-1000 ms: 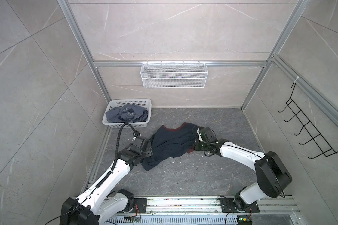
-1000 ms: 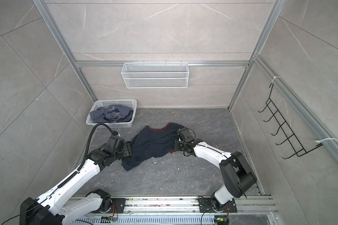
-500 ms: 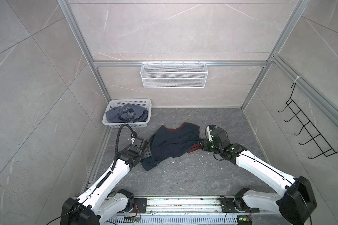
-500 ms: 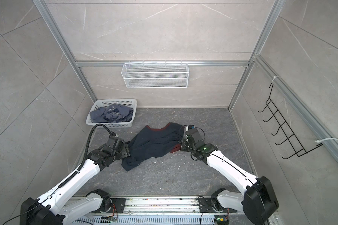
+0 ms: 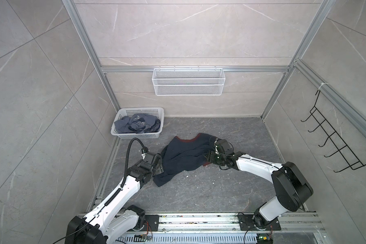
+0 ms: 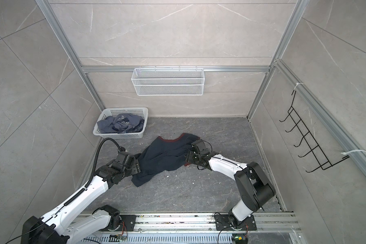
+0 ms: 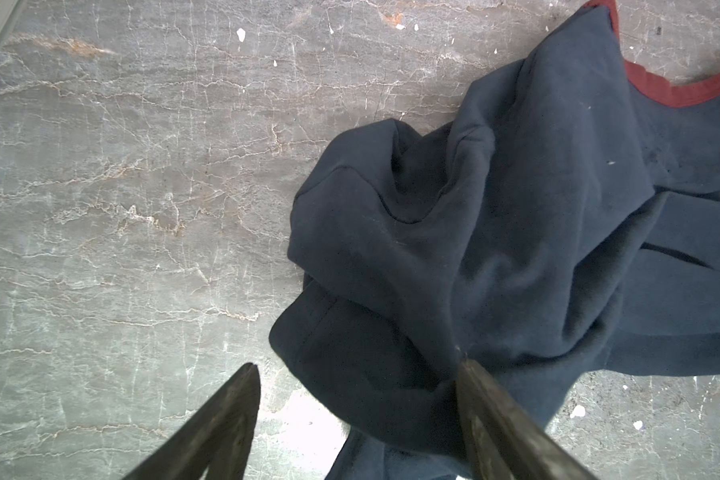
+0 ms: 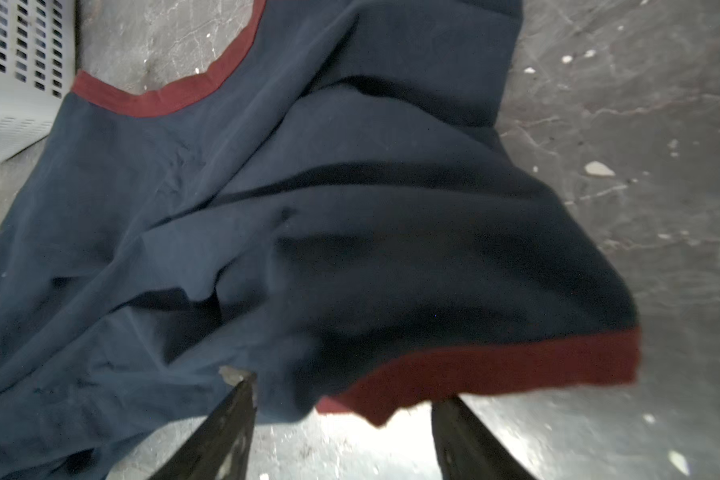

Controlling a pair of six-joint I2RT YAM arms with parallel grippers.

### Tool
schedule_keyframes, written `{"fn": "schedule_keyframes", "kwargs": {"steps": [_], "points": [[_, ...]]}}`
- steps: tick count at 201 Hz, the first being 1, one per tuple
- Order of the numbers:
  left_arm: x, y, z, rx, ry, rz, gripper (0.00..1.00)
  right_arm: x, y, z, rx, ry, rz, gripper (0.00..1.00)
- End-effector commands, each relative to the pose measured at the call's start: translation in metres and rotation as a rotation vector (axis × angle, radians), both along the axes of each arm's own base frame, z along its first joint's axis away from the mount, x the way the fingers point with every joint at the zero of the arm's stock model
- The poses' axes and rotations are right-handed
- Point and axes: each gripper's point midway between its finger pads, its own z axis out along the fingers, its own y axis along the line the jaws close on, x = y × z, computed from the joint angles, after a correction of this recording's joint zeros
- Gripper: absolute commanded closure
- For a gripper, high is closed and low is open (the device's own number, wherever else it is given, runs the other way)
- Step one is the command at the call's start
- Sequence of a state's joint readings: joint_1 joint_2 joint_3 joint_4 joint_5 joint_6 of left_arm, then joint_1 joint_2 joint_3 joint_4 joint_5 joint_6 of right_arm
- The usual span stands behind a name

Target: Fold and stack the tank tops

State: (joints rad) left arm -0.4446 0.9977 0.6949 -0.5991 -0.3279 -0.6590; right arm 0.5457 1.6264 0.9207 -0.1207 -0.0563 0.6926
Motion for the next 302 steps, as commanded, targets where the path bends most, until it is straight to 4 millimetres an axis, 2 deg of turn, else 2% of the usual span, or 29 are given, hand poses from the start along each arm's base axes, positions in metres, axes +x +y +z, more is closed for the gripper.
{"fn": "schedule_keyframes", "kwargs": {"steps": [1, 21, 50, 64, 83, 99, 120, 136, 153, 182, 198, 215, 222, 231, 240, 249, 285, 302], "points": [[0.001, -0.001, 0.008, -0.026, -0.030, 0.004, 0.23, 0.020, 0.002, 0.006, -0.027, -0.032, -0.019, 0.44], [0.000, 0.001, 0.007, -0.019, -0.028, 0.007, 0.23, 0.027, 0.002, 0.007, -0.050, -0.039, -0.015, 0.64], [0.000, 0.002, 0.007, -0.012, -0.028, 0.005, 0.23, 0.030, -0.004, 0.018, -0.100, -0.074, -0.007, 0.90], [0.000, 0.003, 0.008, -0.005, -0.029, 0.003, 0.23, 0.030, -0.008, 0.025, -0.122, -0.094, -0.002, 1.00], [0.002, 0.004, 0.013, 0.002, -0.038, 0.000, 0.23, 0.023, -0.020, 0.048, -0.162, -0.127, 0.001, 1.00], [0.004, 0.003, 0.022, -0.003, -0.062, -0.003, 0.23, 0.009, -0.039, 0.085, -0.198, -0.172, 0.001, 1.00], [0.004, 0.002, 0.029, -0.016, -0.088, -0.014, 0.22, -0.022, -0.076, 0.135, -0.277, -0.250, -0.016, 1.00], [0.005, 0.000, 0.030, -0.024, -0.092, -0.020, 0.22, -0.052, -0.105, 0.145, -0.327, -0.232, -0.053, 1.00], [0.007, -0.004, 0.027, -0.039, -0.087, -0.024, 0.22, -0.091, -0.122, 0.127, -0.306, -0.121, -0.087, 1.00], [0.014, -0.016, 0.016, -0.076, -0.053, -0.036, 0.22, -0.153, -0.154, 0.077, -0.245, 0.074, -0.263, 1.00], [0.019, -0.027, 0.003, -0.105, -0.007, -0.059, 0.22, -0.173, -0.157, 0.048, -0.191, 0.155, -0.330, 1.00], [0.025, -0.041, -0.010, -0.133, 0.051, -0.086, 0.22, -0.181, -0.158, 0.021, -0.183, 0.220, -0.379, 1.00], [0.027, -0.044, -0.015, -0.137, 0.071, -0.091, 0.21, -0.180, -0.158, 0.016, -0.193, 0.233, -0.384, 0.89], [0.029, -0.047, -0.020, -0.142, 0.091, -0.094, 0.21, -0.174, -0.157, 0.015, -0.218, 0.236, -0.377, 0.68], [0.032, -0.049, -0.022, -0.139, 0.099, -0.095, 0.21, -0.166, -0.157, 0.022, -0.248, 0.223, -0.369, 0.50], [0.034, -0.052, -0.025, -0.144, 0.106, -0.102, 0.20, -0.155, -0.156, 0.032, -0.279, 0.199, -0.353, 0.39], [0.042, -0.076, -0.035, -0.233, 0.125, -0.162, 0.19, -0.118, -0.159, 0.077, -0.392, 0.074, -0.323, 0.22], [0.045, -0.083, -0.041, -0.255, 0.142, -0.175, 0.22, -0.097, -0.145, 0.089, -0.378, 0.011, -0.273, 0.17]]}}
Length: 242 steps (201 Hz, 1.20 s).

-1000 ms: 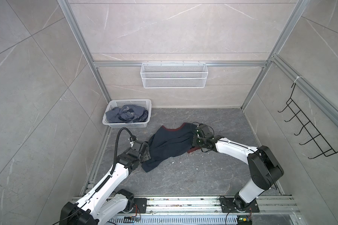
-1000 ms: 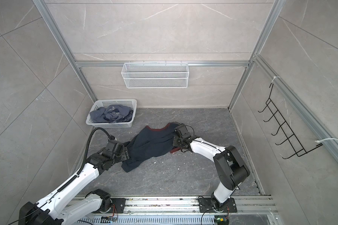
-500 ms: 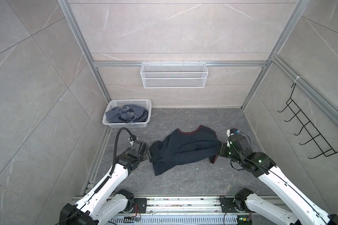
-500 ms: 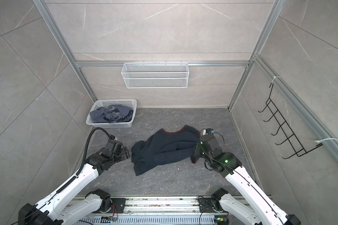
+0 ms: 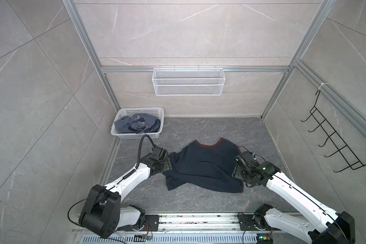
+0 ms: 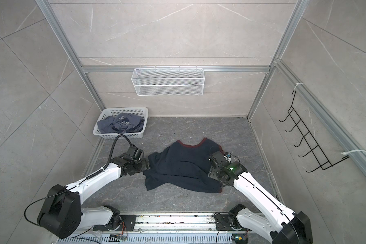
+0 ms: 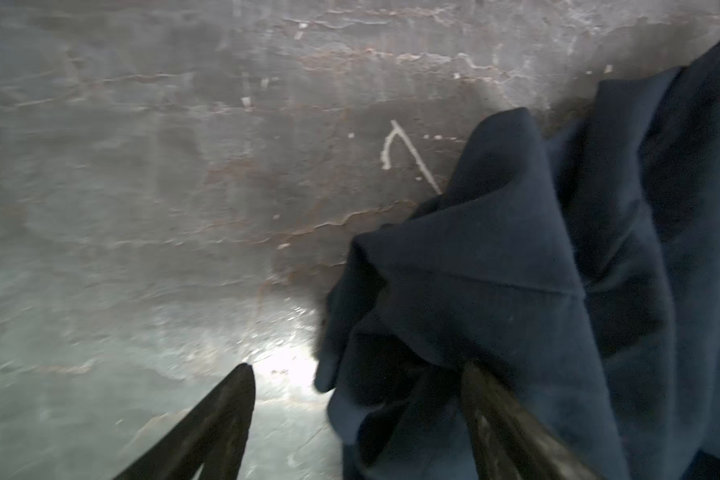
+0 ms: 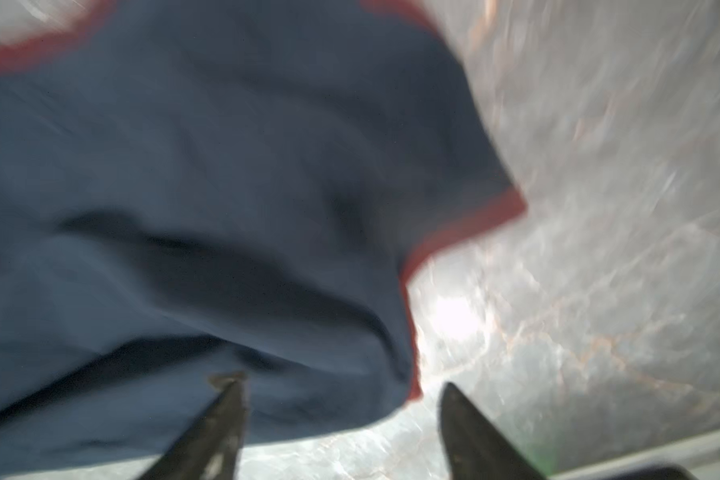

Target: Fold and stack the tank tops

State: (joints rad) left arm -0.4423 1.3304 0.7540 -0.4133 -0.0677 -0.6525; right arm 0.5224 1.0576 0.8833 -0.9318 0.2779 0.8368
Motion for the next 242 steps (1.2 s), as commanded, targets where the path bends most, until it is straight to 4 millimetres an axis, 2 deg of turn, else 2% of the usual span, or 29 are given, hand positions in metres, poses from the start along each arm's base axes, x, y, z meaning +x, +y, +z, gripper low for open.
{"fn": "schedule_keyframes", "kwargs": {"steps": [1, 13, 29, 58, 84, 104, 136, 168, 181, 189, 214, 231, 242], "points": [[0.017, -0.023, 0.009, -0.100, -0.027, -0.033, 0.22, 0.027, 0.003, 0.023, -0.066, -0.090, 0.066, 0.17], [0.018, -0.030, 0.004, -0.125, -0.009, -0.045, 0.26, 0.047, 0.032, 0.028, 0.020, -0.142, 0.159, 0.16], [0.017, -0.037, 0.001, -0.141, 0.010, -0.067, 0.37, 0.076, 0.074, 0.032, 0.134, -0.175, 0.262, 0.16], [0.008, -0.040, 0.004, -0.133, 0.003, -0.105, 0.44, 0.134, 0.142, 0.015, 0.238, -0.123, 0.410, 0.19], [-0.001, -0.034, 0.006, -0.114, -0.008, -0.107, 0.45, 0.185, 0.186, -0.006, 0.264, -0.094, 0.492, 0.21], [-0.007, -0.029, 0.005, -0.103, -0.012, -0.099, 0.46, 0.217, 0.206, -0.025, 0.257, -0.064, 0.508, 0.23], [-0.011, -0.030, 0.003, -0.112, -0.004, -0.106, 0.48, 0.249, 0.225, -0.059, 0.245, -0.010, 0.515, 0.29], [-0.012, -0.032, 0.001, -0.113, 0.005, -0.113, 0.49, 0.262, 0.230, -0.084, 0.210, 0.043, 0.501, 0.39], [-0.011, -0.032, 0.000, -0.110, 0.008, -0.114, 0.50, 0.263, 0.235, -0.089, 0.223, 0.059, 0.511, 0.48], [-0.011, -0.031, -0.001, -0.106, 0.008, -0.112, 0.51, 0.264, 0.237, -0.090, 0.231, 0.067, 0.516, 0.58], [-0.010, -0.027, -0.005, -0.080, 0.020, -0.102, 0.58, 0.263, 0.232, -0.077, 0.214, 0.046, 0.515, 0.83], [-0.008, -0.027, -0.006, -0.069, 0.030, -0.098, 0.65, 0.263, 0.221, -0.048, 0.169, -0.013, 0.511, 0.96], [-0.005, -0.027, -0.003, -0.058, 0.025, -0.099, 0.71, 0.263, 0.214, -0.029, 0.141, -0.054, 0.509, 1.00]]}}
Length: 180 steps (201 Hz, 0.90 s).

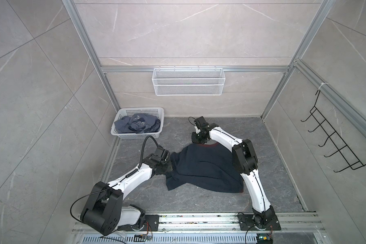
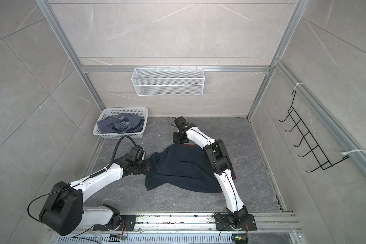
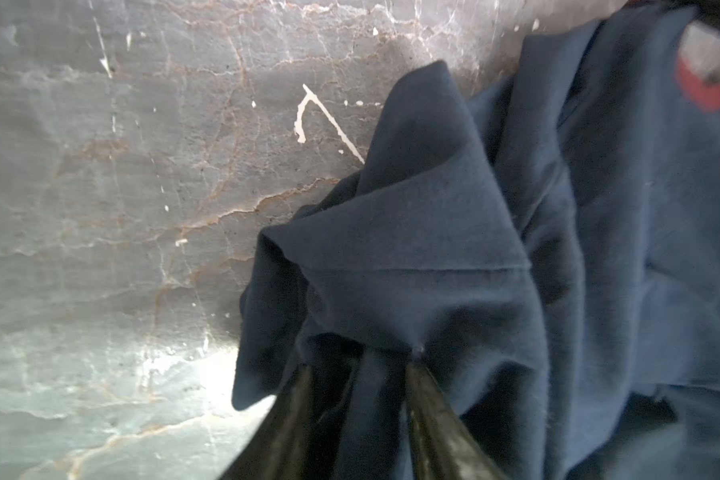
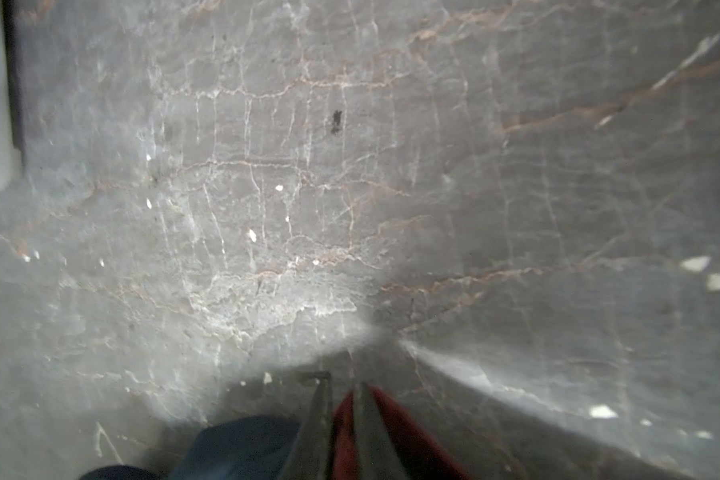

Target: Fold and stack the tank tops

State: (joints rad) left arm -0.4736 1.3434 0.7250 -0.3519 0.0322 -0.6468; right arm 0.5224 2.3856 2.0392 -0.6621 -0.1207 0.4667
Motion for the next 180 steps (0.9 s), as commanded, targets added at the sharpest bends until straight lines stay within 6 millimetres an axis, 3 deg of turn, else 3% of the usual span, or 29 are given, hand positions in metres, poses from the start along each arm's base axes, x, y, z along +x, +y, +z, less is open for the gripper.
{"fn": "schedule_keyframes", "kwargs": {"steps": [1, 35, 56, 78, 93, 107, 122, 131, 159, 180], "points": [[0.004, -0.001, 0.004, 0.030, 0.002, -0.014, 0.71, -0.002, -0.019, 0.063, -0.040, -0.117, -0.007, 1.00], [0.028, 0.000, 0.044, 0.040, -0.119, -0.013, 1.00, -0.003, -0.051, 0.150, -0.025, -0.298, -0.050, 1.00], [0.045, -0.003, 0.085, 0.052, -0.202, -0.053, 1.00, -0.011, -0.076, 0.206, 0.011, -0.396, -0.081, 1.00], [0.055, 0.001, 0.136, 0.059, -0.318, -0.038, 1.00, -0.034, -0.099, 0.256, 0.022, -0.492, -0.101, 1.00], [0.051, 0.002, 0.163, 0.023, -0.394, -0.031, 1.00, -0.058, -0.117, 0.276, 0.009, -0.542, -0.120, 1.00], [0.039, -0.003, 0.172, -0.036, -0.415, -0.045, 1.00, -0.084, -0.137, 0.286, 0.000, -0.579, -0.150, 1.00], [0.018, -0.016, 0.159, -0.083, -0.369, -0.105, 1.00, -0.114, -0.154, 0.278, 0.000, -0.583, -0.169, 1.00], [0.001, -0.025, 0.140, -0.091, -0.320, -0.147, 1.00, -0.132, -0.162, 0.262, -0.005, -0.552, -0.176, 1.00], [-0.071, -0.053, 0.072, -0.132, -0.139, -0.286, 0.78, -0.190, -0.182, 0.174, -0.021, -0.353, -0.206, 1.00], [-0.118, -0.056, 0.030, -0.159, -0.011, -0.355, 0.60, -0.230, -0.200, 0.108, -0.047, -0.197, -0.264, 1.00]]}}
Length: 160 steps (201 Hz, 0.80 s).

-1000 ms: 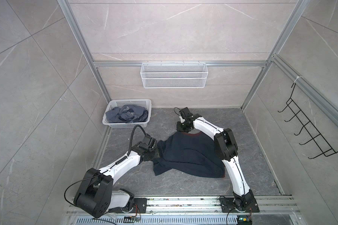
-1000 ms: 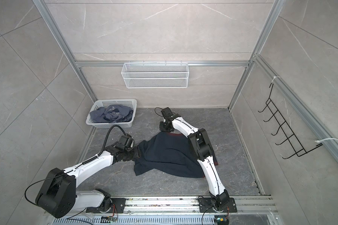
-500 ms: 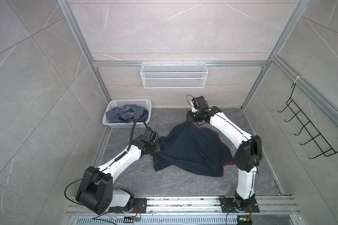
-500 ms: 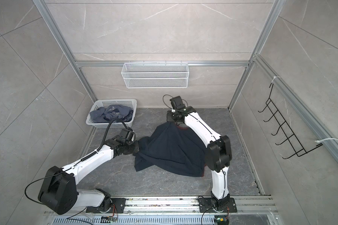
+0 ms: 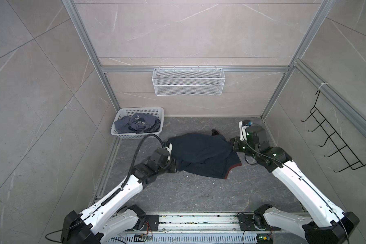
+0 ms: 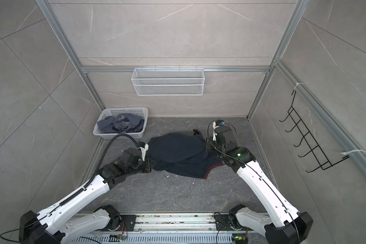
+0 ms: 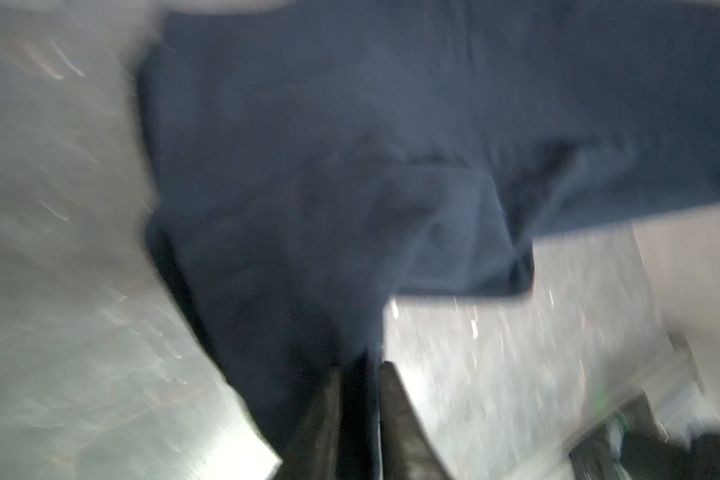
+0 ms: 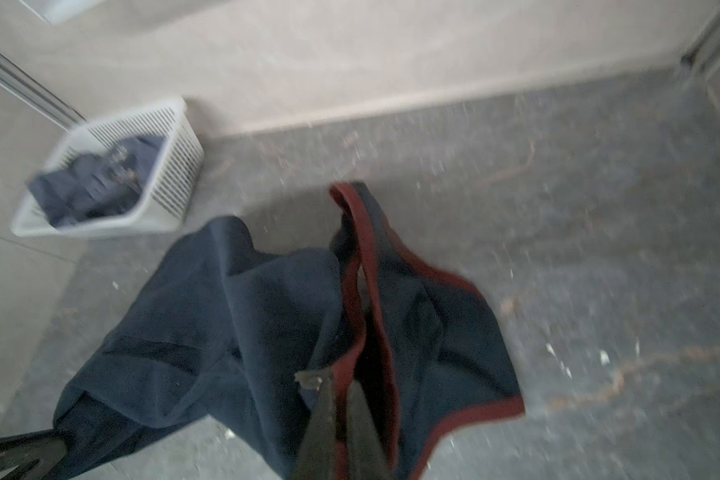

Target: Fold and stack the tank tops

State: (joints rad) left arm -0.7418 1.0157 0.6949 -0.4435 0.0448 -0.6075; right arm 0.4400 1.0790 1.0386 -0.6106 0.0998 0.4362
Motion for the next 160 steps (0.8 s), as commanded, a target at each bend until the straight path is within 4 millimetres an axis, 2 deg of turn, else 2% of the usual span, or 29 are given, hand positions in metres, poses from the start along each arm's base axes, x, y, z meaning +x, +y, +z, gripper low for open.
{"fn": "schedule_keyframes", "kwargs": {"steps": [1, 9, 17, 30, 38, 50, 62, 80, 100, 124, 160], "points": [[-0.052, -0.001, -0.040, -0.015, 0.171, -0.062, 0.59, -0.043, -0.018, -0.077, -0.007, 0.217, -0.078, 1.00], [-0.057, 0.009, -0.043, 0.011, 0.173, -0.045, 0.51, -0.056, -0.022, -0.097, -0.008, 0.271, -0.096, 1.00], [-0.056, 0.022, -0.038, 0.035, 0.146, -0.005, 0.40, -0.065, -0.027, -0.113, -0.016, 0.312, -0.119, 1.00], [-0.040, 0.042, -0.014, 0.067, 0.032, 0.082, 0.20, -0.076, -0.038, -0.131, -0.046, 0.363, -0.168, 1.00], [-0.027, 0.050, 0.003, 0.055, -0.027, 0.129, 0.16, -0.079, -0.043, -0.137, -0.065, 0.378, -0.196, 1.00], [-0.005, 0.052, 0.020, -0.008, -0.045, 0.182, 0.16, -0.080, -0.048, -0.143, -0.079, 0.390, -0.225, 1.00], [0.021, 0.052, 0.024, -0.083, 0.008, 0.243, 0.18, -0.079, -0.049, -0.146, -0.079, 0.393, -0.239, 1.00], [0.057, 0.055, 0.013, -0.128, 0.122, 0.329, 0.18, -0.077, -0.051, -0.149, -0.081, 0.395, -0.260, 1.00], [0.081, 0.050, -0.004, -0.078, 0.186, 0.344, 0.22, -0.074, -0.046, -0.148, -0.062, 0.385, -0.250, 1.00], [0.081, 0.040, -0.026, -0.076, 0.275, 0.328, 0.37, -0.068, -0.043, -0.142, -0.047, 0.356, -0.240, 1.00], [0.050, 0.048, -0.044, -0.044, 0.288, 0.320, 0.39, -0.059, -0.036, -0.136, -0.040, 0.338, -0.213, 1.00]]}}
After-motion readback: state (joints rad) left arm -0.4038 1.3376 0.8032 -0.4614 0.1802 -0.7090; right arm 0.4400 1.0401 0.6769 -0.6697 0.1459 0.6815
